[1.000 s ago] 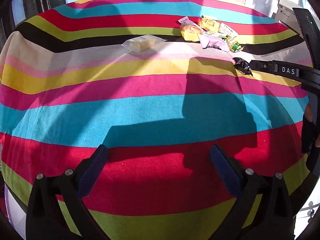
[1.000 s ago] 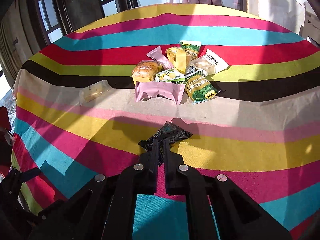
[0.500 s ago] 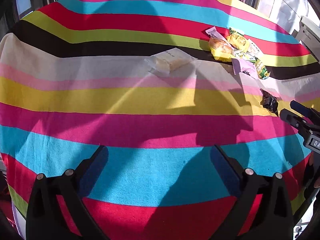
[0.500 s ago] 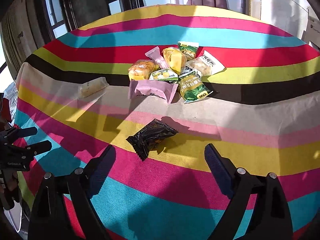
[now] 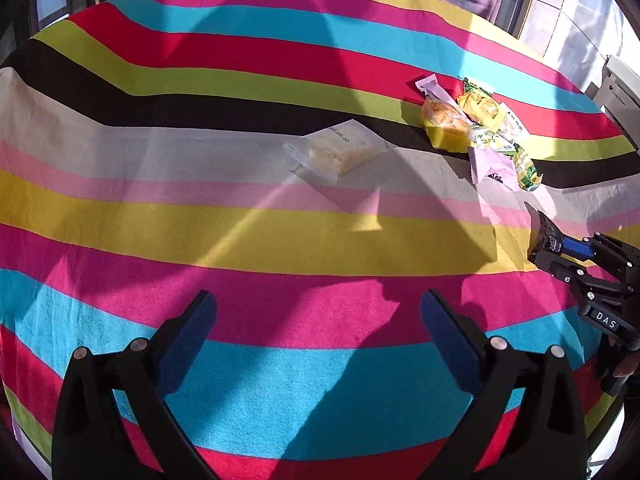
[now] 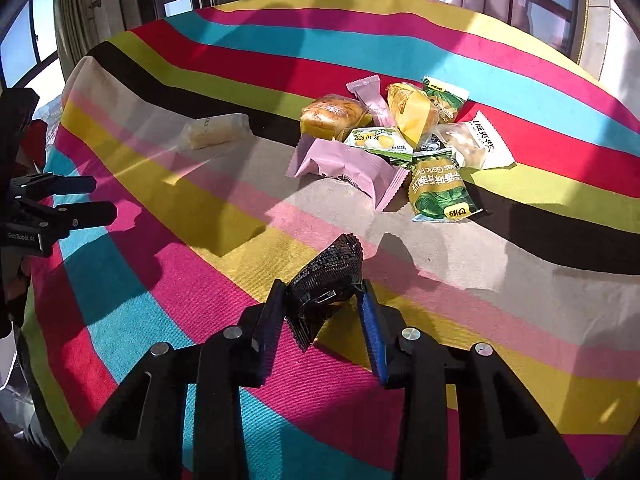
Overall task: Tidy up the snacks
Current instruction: 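Grasp the clear cake packet with the left tool while the right tool holds the black pack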
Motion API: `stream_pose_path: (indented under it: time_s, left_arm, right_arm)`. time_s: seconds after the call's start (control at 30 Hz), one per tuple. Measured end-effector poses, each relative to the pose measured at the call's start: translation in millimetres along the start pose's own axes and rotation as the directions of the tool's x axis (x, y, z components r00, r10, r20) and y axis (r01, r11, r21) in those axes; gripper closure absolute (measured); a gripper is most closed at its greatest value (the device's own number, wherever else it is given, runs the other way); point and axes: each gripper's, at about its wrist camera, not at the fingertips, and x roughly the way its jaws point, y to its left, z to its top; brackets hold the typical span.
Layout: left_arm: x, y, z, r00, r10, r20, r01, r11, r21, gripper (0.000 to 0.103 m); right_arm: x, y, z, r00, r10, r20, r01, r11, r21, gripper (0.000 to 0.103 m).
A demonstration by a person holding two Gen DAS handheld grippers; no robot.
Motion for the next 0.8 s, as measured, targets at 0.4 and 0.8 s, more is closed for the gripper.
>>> stream_pose_path:
  time_s: [0.4,0.8]
  left_arm:
    - [52,-17,78,1.000,0.006,0.003,-0.005,0.986,-0.168,0.001]
    - [99,-40,123,0.978,0.190,-0.091,-0.210,0.909,-0.360,0.001]
  right_arm:
    - [-23,-3,-27,0.998,-0.053,0.045,0.047,0.990,0.130,0.069]
    - [-19,-4,-28,0.998,-0.053,0.019,0.050,0.990,0.130,0.069]
